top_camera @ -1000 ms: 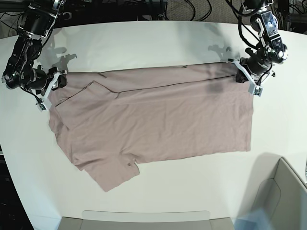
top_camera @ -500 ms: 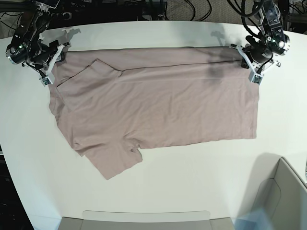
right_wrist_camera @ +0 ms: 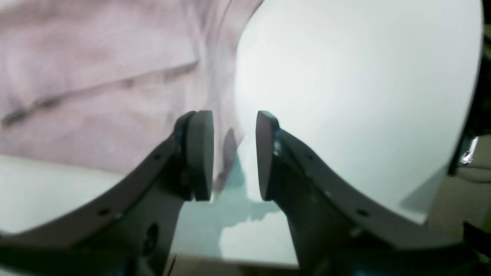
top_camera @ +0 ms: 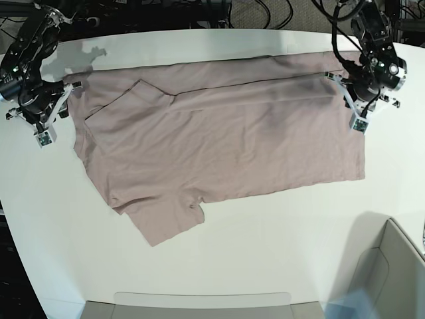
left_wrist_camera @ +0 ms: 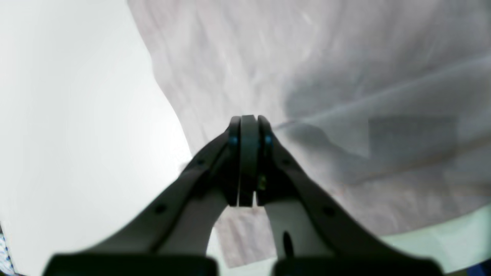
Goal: Fold the T-shirt properly
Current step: 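Move the right gripper to the hem corner and grasp it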
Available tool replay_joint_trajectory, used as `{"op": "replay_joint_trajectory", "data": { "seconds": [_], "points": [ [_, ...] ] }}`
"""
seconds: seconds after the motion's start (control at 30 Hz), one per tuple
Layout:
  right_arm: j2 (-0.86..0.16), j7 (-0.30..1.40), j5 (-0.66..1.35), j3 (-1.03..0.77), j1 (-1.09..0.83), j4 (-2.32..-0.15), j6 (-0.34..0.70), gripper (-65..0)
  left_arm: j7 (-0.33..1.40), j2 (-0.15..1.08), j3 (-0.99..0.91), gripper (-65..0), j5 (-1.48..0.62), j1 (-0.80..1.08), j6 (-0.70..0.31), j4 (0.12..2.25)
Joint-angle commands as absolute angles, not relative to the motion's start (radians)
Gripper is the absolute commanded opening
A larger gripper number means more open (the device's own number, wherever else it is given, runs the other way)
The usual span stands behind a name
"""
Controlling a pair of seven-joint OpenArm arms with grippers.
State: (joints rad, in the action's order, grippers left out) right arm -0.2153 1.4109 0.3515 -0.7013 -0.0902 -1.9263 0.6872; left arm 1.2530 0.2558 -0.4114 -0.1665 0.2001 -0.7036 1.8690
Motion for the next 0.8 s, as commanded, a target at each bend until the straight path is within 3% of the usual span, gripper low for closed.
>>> {"op": "replay_joint_trajectory", "data": {
  "seconds": [0.0,0.2,0.47,0.57,0.77],
  "points": [
    [-0.234,1.396,0.366,-0.697,-0.042,-1.943,0.698,-45.7,1.251,0.269,-0.414,-65.0,-0.170,0.165,-0.698,1.886],
    [-0.234,1.396,0.367,-0.492,0.202,-1.868,0.698,-45.7,1.276,0.265,-0.412,-65.0,-0.170,0.088,-0.698,1.886],
    [-0.239,1.396,0.364,-0.424,0.559,-1.314,0.698,-45.7,1.276,0.245,-0.412,-65.0,-0.170,0.077,-0.698,1.885],
    [-0.268,1.396,0.366,-0.297,0.636,-1.142,0.698,-45.7,1.276,0.245,-0.412,-65.0,-0.170,0.079,-0.698,1.885],
    [-0.288,1.159,0.366,-0.142,0.769,-0.874,0.698,-45.7,1.276,0.245,-0.412,-65.0,-0.170,0.074,-0.698,1.883]
  ]
}}
